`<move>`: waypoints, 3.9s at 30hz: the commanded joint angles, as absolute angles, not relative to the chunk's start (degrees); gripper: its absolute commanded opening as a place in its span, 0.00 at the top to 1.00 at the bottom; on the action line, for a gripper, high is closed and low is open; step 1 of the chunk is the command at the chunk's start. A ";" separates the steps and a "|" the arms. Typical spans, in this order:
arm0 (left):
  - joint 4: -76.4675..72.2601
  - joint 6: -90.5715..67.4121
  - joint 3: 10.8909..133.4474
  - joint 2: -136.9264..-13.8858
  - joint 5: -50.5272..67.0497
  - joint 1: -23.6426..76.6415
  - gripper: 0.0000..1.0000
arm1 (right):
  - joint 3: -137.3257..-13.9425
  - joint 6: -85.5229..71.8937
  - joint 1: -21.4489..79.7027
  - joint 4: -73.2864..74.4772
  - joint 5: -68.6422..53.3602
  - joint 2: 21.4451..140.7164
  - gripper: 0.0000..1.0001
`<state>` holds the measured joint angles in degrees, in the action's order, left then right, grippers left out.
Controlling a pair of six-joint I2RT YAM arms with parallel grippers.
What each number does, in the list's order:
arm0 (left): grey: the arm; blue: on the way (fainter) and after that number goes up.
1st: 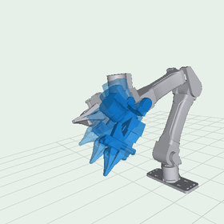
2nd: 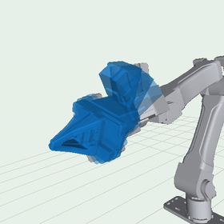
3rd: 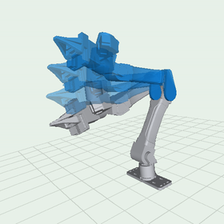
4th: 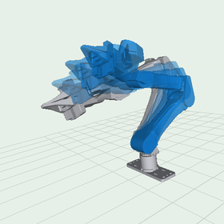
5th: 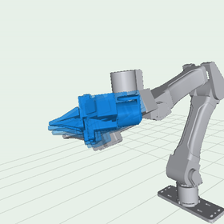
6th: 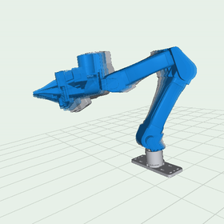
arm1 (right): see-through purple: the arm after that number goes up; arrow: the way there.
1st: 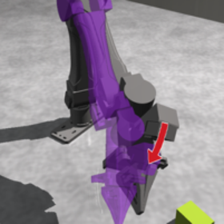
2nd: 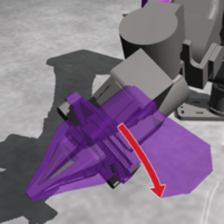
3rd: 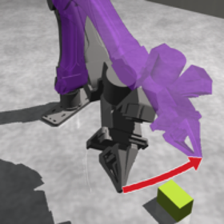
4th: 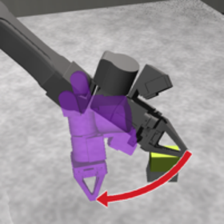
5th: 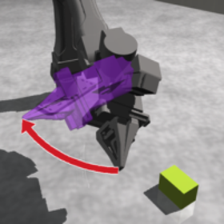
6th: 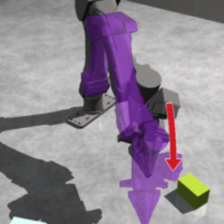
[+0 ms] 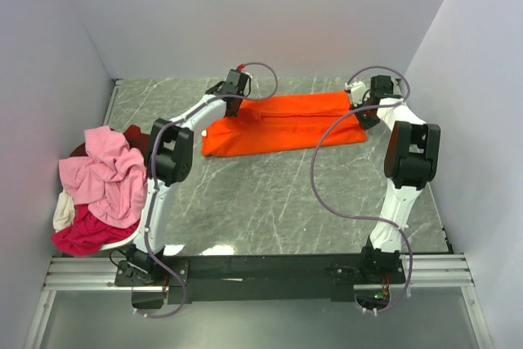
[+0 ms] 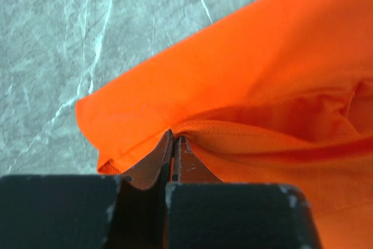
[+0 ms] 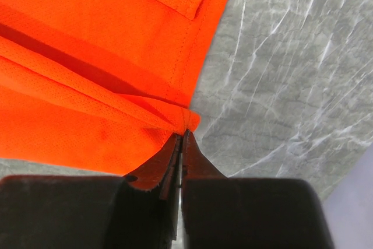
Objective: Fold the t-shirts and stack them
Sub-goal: Fold the tshirt
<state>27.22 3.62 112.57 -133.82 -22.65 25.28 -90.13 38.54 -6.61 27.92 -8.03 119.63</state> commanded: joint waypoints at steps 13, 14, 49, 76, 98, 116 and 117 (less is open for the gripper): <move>18.73 -13.77 100.49 -109.10 -16.55 21.10 0.20 | -87.54 30.40 -6.15 21.17 -13.75 110.40 0.33; 18.37 -15.19 97.41 -106.55 -11.48 20.57 0.21 | -87.63 34.50 -6.24 23.36 -17.45 109.35 0.33; -0.97 -67.33 50.01 -99.67 -3.78 10.99 0.66 | -67.59 62.48 -0.26 23.73 -15.73 100.37 0.37; 5.09 -53.79 63.09 -104.67 1.67 5.63 0.74 | -66.72 72.24 7.73 25.13 -1.23 106.54 1.00; 10.46 -32.81 93.42 -120.16 23.83 0.97 0.47 | -62.10 41.66 37.54 43.84 -22.66 82.62 0.56; 6.59 -23.04 74.46 -83.87 15.56 1.05 0.22 | -113.16 4.58 11.86 39.02 -40.36 126.28 0.44; 6.85 -22.42 71.49 -82.19 16.08 1.05 0.21 | -114.94 1.87 11.78 38.94 -38.95 129.69 0.44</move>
